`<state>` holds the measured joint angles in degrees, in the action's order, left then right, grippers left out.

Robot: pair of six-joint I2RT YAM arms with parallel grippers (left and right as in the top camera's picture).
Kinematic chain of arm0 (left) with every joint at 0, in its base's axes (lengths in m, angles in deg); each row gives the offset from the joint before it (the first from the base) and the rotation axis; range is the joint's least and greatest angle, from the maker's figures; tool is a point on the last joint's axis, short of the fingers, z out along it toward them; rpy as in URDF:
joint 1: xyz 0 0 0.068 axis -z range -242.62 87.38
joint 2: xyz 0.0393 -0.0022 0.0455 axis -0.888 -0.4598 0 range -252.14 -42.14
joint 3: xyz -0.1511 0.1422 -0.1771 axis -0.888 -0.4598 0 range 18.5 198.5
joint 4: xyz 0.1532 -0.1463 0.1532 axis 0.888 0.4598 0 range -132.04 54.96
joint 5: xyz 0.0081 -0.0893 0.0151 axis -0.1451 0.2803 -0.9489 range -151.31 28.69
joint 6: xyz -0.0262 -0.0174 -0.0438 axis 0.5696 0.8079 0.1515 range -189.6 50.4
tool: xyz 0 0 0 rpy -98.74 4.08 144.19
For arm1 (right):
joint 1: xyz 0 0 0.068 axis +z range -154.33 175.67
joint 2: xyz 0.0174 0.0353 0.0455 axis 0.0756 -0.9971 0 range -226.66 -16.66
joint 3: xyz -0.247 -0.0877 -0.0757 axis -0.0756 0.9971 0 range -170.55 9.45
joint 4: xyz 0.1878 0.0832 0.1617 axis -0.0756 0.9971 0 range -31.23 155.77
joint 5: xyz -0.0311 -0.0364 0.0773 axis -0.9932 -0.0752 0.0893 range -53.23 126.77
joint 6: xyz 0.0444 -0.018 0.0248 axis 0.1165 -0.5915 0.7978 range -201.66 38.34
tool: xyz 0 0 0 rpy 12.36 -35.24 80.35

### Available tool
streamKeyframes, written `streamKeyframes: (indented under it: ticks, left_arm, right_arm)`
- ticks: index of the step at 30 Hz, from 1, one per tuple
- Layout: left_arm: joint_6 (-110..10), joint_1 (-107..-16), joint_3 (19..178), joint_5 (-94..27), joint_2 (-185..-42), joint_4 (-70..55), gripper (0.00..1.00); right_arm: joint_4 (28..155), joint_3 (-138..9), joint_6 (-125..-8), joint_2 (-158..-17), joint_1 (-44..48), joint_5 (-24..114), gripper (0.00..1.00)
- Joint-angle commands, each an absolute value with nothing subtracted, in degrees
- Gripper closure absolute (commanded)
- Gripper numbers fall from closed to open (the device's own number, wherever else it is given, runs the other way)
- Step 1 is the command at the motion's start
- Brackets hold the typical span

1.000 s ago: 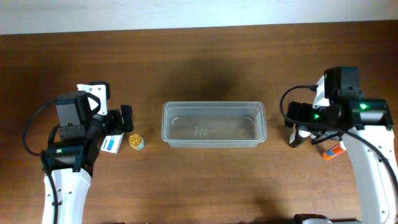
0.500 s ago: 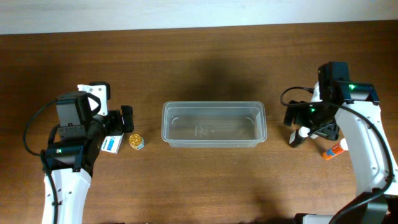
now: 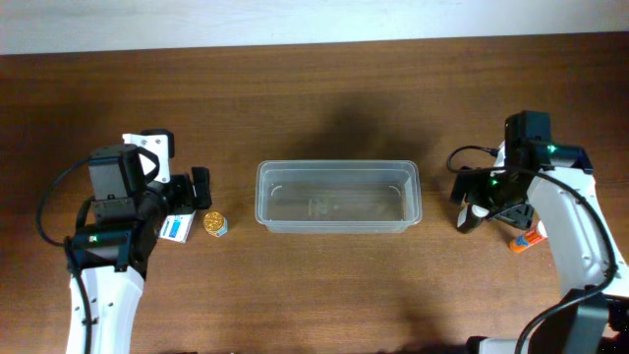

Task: Pack container
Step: 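Move the right gripper down and grasp the dark-capped bottle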

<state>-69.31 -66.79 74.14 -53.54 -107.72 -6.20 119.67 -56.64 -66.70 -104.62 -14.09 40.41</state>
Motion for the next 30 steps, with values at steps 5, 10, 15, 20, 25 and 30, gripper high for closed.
streamKeyframes:
  ticks: [5, 10, 15, 20, 25, 30]
  left_arm:
    - [-68.74, -67.03, 75.34, -52.5, -107.81, -6.16, 0.01]
    - [-68.74, -67.03, 75.34, -52.5, -107.81, -6.16, 0.01]
    - [-68.74, -67.03, 75.34, -52.5, -107.81, -5.92, 0.01]
    - [-68.74, -67.03, 75.34, -52.5, -107.81, -5.92, 0.01]
    - [-68.74, -67.03, 75.34, -52.5, -107.81, -5.92, 0.01]
    - [-68.74, -67.03, 75.34, -52.52, -107.81, -5.94, 0.01]
  right_arm:
    - [116.33, -52.31, -66.77, -105.17, -14.11, 39.47, 0.18]
    - [115.26, -52.2, -66.77, -105.17, -14.11, 39.45, 0.31]
    - [114.84, -52.2, -66.79, -105.17, -14.11, 39.45, 0.42]
    - [114.89, -52.2, -66.79, -105.17, -14.11, 39.45, 0.55]
    - [114.89, -52.2, -66.79, -105.17, -14.11, 39.45, 0.62]
    - [114.89, -52.2, -66.79, -105.17, -14.11, 39.45, 0.67]
